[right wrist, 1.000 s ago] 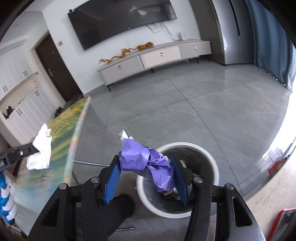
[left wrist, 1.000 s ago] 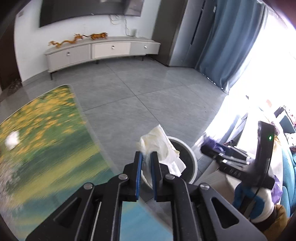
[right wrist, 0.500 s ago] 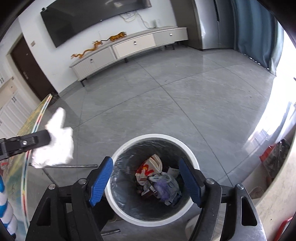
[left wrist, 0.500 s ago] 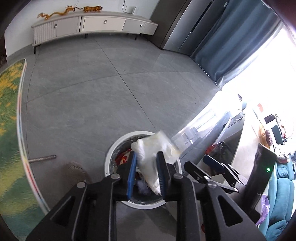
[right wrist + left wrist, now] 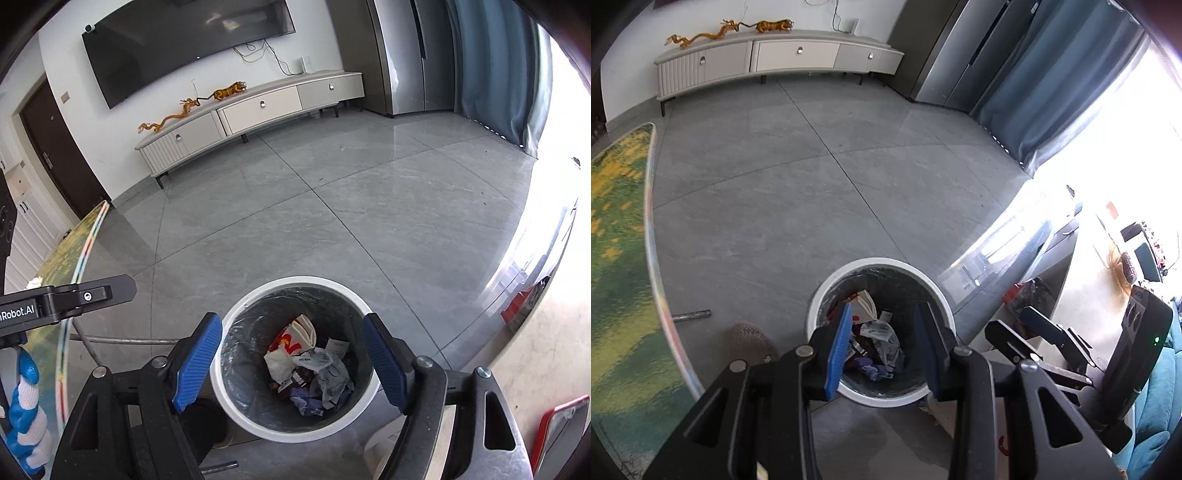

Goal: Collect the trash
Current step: 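Open both tools to drop the tissue and purple bag into the bin, then move both tools back over the rug toward the last trash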

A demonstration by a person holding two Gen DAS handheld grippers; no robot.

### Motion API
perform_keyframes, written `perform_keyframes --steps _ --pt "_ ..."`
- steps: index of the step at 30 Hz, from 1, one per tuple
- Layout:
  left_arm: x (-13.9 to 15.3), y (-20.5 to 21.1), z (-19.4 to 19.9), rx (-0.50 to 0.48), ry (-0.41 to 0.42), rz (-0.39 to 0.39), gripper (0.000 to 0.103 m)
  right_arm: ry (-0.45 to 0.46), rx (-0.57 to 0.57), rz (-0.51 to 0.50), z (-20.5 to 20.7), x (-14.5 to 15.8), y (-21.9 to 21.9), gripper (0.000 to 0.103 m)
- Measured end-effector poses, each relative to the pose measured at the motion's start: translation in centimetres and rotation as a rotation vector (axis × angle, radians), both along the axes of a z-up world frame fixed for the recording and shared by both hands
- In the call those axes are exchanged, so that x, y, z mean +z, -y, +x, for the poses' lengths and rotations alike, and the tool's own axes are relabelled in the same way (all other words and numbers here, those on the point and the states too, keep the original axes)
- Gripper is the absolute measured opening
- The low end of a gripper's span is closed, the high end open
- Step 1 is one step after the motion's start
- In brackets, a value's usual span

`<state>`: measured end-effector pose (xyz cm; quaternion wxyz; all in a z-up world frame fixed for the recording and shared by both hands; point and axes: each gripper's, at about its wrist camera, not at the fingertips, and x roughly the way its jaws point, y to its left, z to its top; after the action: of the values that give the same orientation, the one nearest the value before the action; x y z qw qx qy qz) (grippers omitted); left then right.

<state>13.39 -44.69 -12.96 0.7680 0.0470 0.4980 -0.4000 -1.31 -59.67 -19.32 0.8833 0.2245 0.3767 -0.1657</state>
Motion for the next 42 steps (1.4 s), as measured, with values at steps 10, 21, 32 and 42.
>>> perform_keyframes --steps 10,21,32,42 --pt "3.8 -5.5 -1.2 0.079 0.096 -0.01 0.048 0.055 0.014 -0.053 -1.1 4.0 -2.3 0.083" --pt "7.0 -13.7 -1.8 0.199 0.184 -0.037 0.051 0.134 0.081 -0.116 -1.3 8.9 -7.0 0.089" --pt "10.0 -22.3 -3.5 0.343 0.345 -0.018 0.053 0.182 0.159 -0.157 -0.5 12.0 -12.5 0.092" --pt "12.0 -30.7 -5.7 0.501 0.47 0.015 0.055 0.2 0.243 -0.204 0.9 14.2 -18.5 0.098"
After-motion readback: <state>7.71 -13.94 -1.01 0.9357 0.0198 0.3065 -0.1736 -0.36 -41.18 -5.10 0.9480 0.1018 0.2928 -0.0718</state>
